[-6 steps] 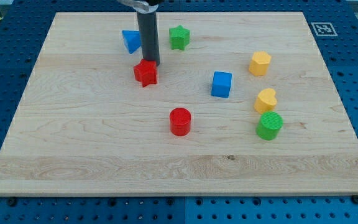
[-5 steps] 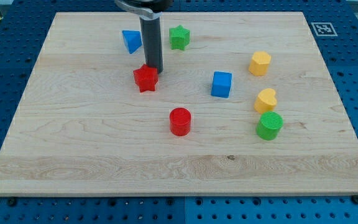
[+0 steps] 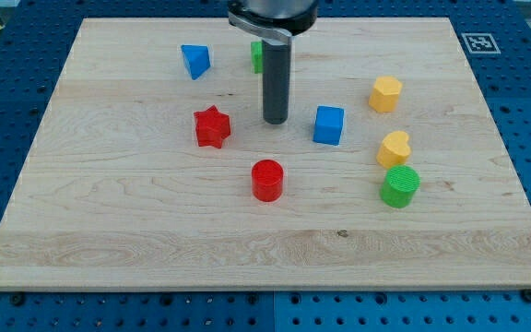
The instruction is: Move your arm to the yellow heart
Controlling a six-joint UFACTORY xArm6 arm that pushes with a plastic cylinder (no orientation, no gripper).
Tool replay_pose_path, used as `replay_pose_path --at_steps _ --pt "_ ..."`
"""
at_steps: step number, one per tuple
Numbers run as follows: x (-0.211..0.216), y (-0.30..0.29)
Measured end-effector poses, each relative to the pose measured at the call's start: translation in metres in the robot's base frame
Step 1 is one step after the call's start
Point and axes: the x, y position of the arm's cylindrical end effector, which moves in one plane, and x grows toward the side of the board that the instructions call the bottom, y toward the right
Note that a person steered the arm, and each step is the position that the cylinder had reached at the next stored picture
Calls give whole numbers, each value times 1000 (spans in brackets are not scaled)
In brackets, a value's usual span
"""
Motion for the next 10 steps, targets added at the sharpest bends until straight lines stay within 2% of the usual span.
replay_pose_path --at_steps 3,5,10 --pt "27 23" --pt "62 51" --pt "63 127"
